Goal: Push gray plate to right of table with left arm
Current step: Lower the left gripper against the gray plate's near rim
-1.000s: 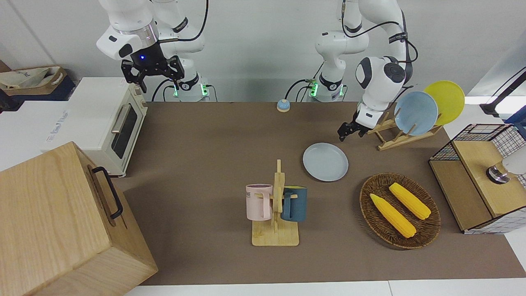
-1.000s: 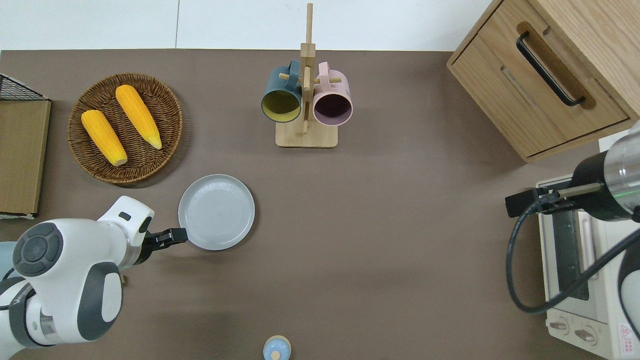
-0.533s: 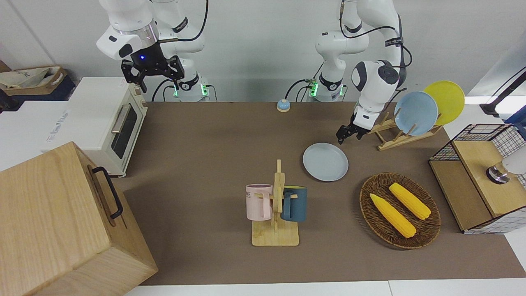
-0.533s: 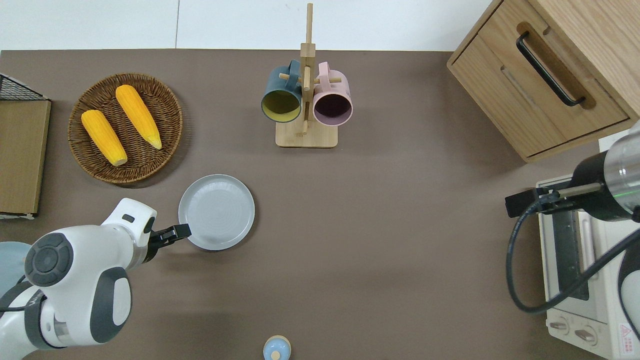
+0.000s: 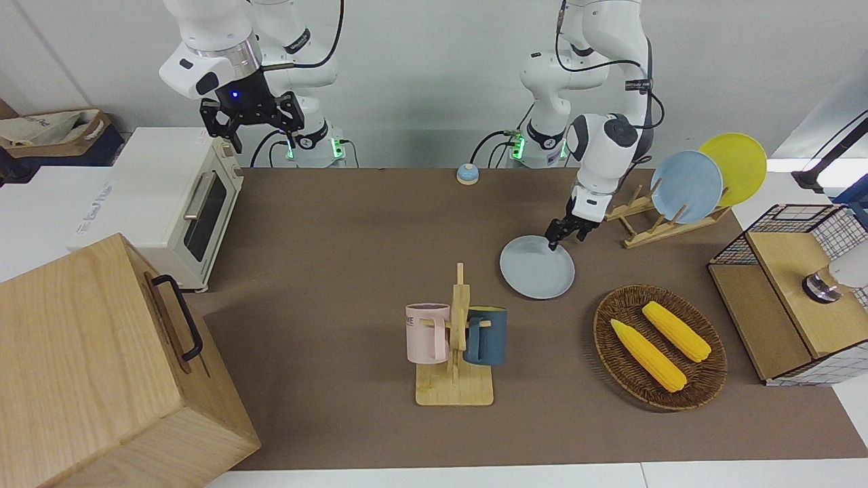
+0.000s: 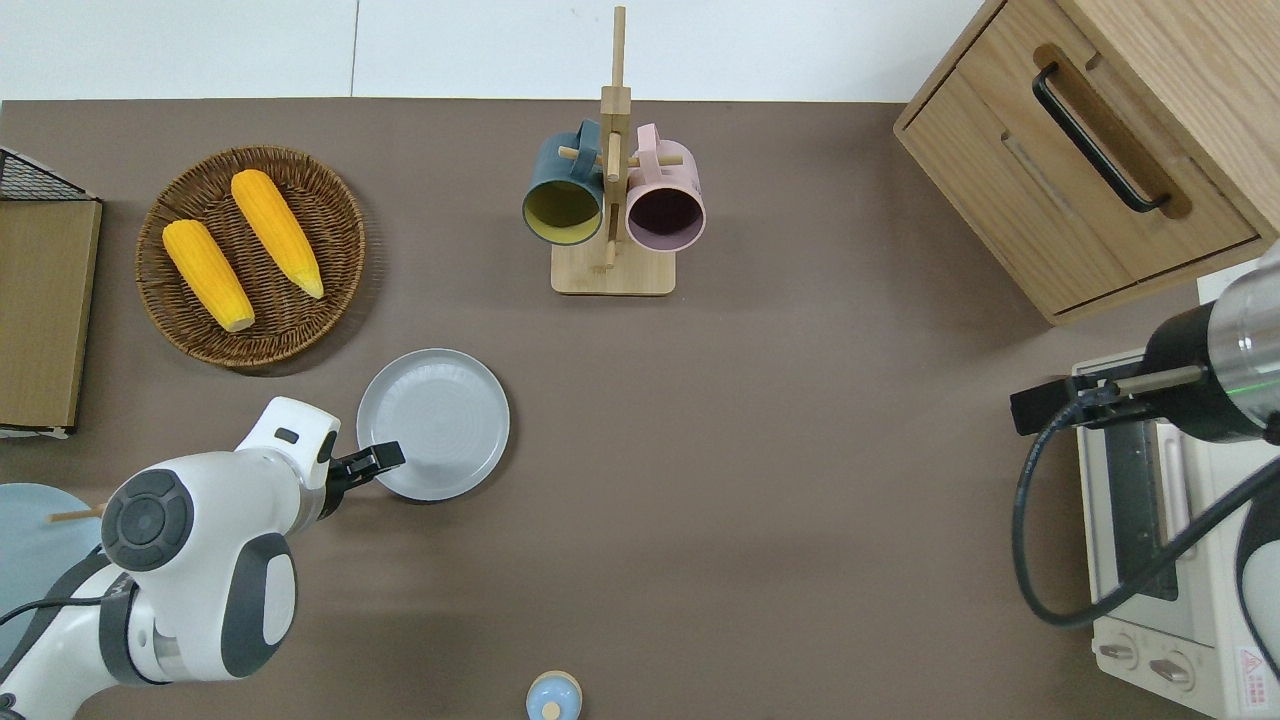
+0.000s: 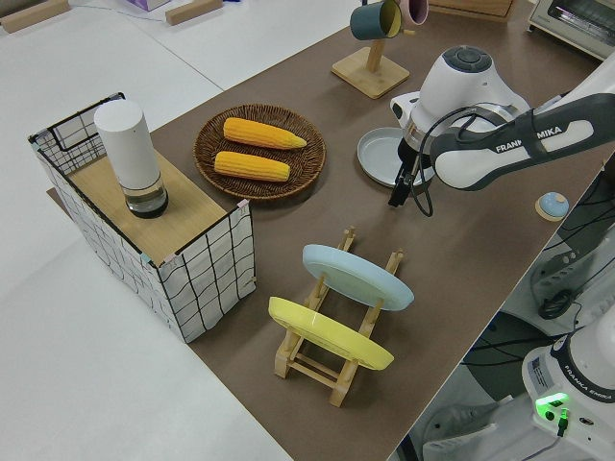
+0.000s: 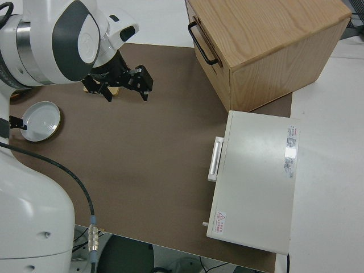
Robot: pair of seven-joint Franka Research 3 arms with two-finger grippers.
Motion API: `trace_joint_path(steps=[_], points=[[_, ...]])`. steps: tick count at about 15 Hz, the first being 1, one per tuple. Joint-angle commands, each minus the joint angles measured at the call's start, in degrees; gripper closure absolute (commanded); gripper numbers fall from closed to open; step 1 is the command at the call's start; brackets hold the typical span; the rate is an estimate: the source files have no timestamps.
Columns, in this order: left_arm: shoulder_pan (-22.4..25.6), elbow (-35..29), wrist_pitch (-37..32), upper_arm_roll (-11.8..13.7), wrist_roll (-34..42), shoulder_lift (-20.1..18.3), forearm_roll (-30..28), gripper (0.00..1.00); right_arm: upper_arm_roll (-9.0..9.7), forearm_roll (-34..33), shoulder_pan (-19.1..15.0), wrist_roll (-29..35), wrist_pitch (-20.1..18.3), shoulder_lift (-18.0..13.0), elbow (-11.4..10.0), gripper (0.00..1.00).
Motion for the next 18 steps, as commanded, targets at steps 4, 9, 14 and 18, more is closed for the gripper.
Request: trace_joint_path(steps=[4,9,14,18], points=[[-0.7,-0.8,1.3,0.2,-0.6,0.1,-0.4,0.05,0.86,0.6,-1.2,0.1,-0.8,-0.2,0.5,0.017],[-1.4,-0.8,1.4,0.3,-0.7,0.5,-0.4,0.21,0.77,0.6,-1.2,0.1,-0.8,-0.2,0.5,0.017],[-1.8,-0.8,1.4,0.3,-3.3,0.6,0.1,0.84,0.77,0.6,-1.2,0.1,-0.8,-0.2,0.5,0.017],[-2.2,-0.7,1.4,0.3,-3.3,1.1,0.1,1.00,0.86,0.6,-1.2,0.1,-0.8,-0.2,0.5,0.017]])
